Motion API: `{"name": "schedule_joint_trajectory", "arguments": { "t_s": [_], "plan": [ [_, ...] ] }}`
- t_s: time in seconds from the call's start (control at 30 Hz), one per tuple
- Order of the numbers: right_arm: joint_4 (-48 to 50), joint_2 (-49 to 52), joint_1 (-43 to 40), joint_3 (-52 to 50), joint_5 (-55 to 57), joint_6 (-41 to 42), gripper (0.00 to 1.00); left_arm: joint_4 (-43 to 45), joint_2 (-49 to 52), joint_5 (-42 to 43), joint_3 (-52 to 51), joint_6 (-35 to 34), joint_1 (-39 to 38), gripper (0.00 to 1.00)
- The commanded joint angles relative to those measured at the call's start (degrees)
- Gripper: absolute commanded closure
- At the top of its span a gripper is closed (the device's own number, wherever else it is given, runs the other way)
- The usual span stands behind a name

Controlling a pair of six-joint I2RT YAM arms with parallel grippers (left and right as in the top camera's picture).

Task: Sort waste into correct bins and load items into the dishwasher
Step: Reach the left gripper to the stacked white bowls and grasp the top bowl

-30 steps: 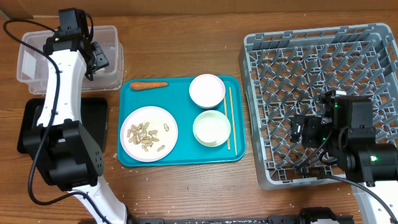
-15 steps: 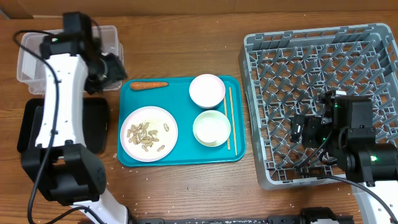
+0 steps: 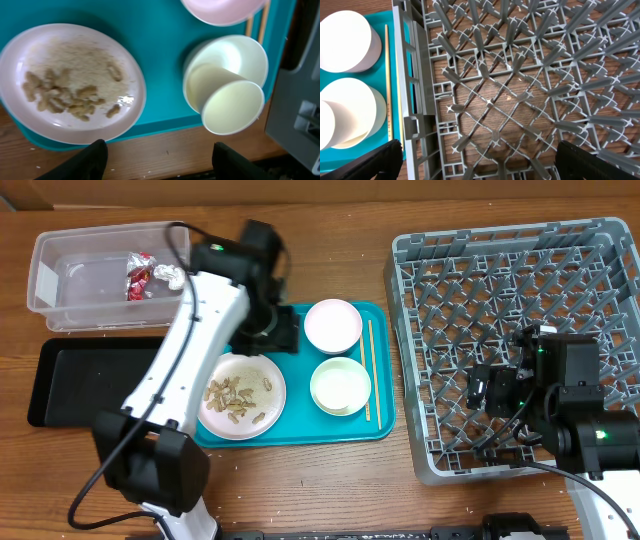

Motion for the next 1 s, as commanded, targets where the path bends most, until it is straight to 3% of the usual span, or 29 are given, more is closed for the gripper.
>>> {"name": "schedule_joint_trajectory", "arguments": {
  "t_s": [0.0,0.33,0.77,0.87,0.97],
  "plan": [
    [0.2,-0.2,-0.4,1.9,0.3,0.3,0.00,-0.1,-0.8,0.4,0.8,-1.1,-4.3,0.31],
    [-0.2,-0.2,-0.4,1.9,0.3,0.3,0.00,2.4,2.4,-4.4,0.7,-4.0,-13.3,0.30],
    [-0.4,-0.2,-0.4,1.9,0.3,0.3,0.00,2.9,12.7,-4.2,0.7,-5.0,-16.0,0.33],
    [-0.4,-0.2,-0.4,1.9,0.3,0.3,0.00,2.9,14.3,-4.3,0.7,-4.9,-16.0,0.44],
    [-0.4,-0.2,-0.4,1.9,0.3,0.3,0.00,3.1,14.8,-4.3,0.7,-4.9,-16.0,0.67]
  ]
}}
